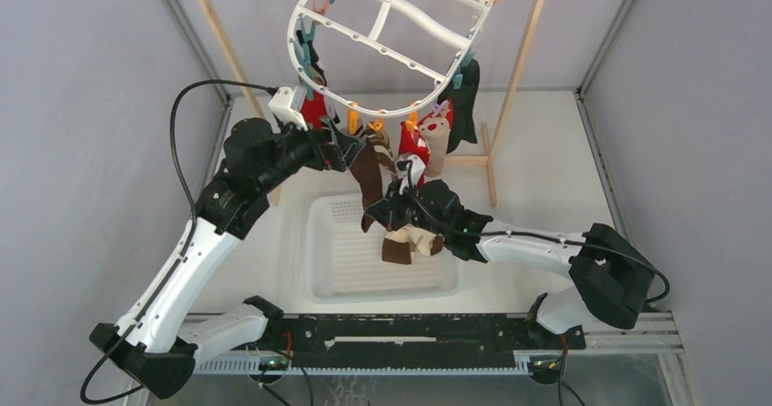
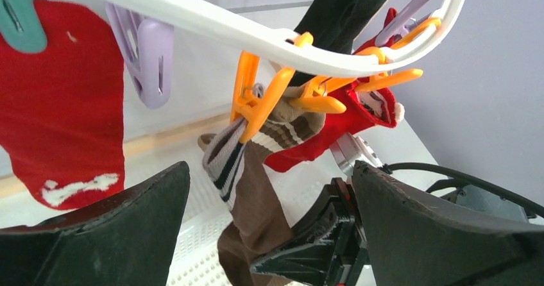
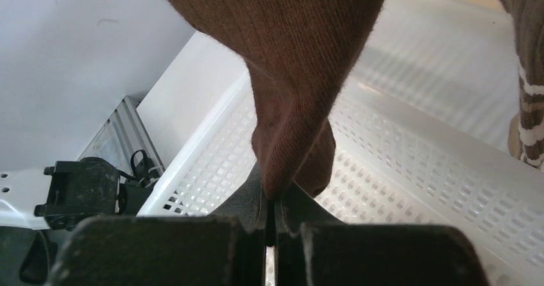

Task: Remove the socks clipped to the hanger
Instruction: Remove the sock from the hanger.

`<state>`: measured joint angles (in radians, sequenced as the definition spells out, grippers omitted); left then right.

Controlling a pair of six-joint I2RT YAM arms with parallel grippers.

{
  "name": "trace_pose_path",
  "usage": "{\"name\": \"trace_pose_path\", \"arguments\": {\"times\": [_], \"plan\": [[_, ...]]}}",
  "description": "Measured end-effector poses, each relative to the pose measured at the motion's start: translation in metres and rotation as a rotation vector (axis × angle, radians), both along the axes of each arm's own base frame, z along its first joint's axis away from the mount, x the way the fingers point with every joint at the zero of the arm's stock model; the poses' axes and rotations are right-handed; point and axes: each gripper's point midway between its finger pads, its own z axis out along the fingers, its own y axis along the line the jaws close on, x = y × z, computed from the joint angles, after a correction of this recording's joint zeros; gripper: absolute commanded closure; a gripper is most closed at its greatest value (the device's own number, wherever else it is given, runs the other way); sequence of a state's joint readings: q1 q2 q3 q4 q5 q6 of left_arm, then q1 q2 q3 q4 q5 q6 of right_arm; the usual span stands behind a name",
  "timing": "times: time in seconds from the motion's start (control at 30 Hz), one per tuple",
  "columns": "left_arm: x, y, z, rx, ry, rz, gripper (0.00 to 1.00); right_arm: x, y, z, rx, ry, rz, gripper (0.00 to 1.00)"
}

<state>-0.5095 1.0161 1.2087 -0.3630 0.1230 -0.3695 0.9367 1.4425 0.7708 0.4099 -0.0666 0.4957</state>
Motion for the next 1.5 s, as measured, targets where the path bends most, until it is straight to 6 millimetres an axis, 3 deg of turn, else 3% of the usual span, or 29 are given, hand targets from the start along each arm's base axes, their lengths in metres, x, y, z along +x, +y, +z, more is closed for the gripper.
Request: {"name": "trace_pose_path", "arguments": {"times": [0.53, 0.67, 0.83, 1.13, 1.5], "plan": [[0.012, -0.013, 0.005, 0.012, -0.06, -0.127, 0.06, -0.019, -0.008, 0.007, 0.02, 0.011, 0.062, 1.0], [0.016, -0.013, 0.008, 0.014, -0.081, -0.14, 0.11, -0.02, -0.008, 0.006, 0.024, 0.016, 0.067, 1.0], [0.025, -0.014, 0.011, 0.001, -0.103, -0.151, 0.24, -0.024, -0.011, -0.001, 0.014, 0.03, 0.075, 1.0], [0.037, -0.024, 0.01, -0.012, -0.124, -0.187, 0.26, -0.028, -0.016, -0.001, 0.02, 0.036, 0.076, 1.0], [0.037, -0.028, 0.032, -0.058, -0.204, -0.204, 0.31, -0.028, -0.018, 0.0, 0.027, 0.042, 0.077, 1.0]]}}
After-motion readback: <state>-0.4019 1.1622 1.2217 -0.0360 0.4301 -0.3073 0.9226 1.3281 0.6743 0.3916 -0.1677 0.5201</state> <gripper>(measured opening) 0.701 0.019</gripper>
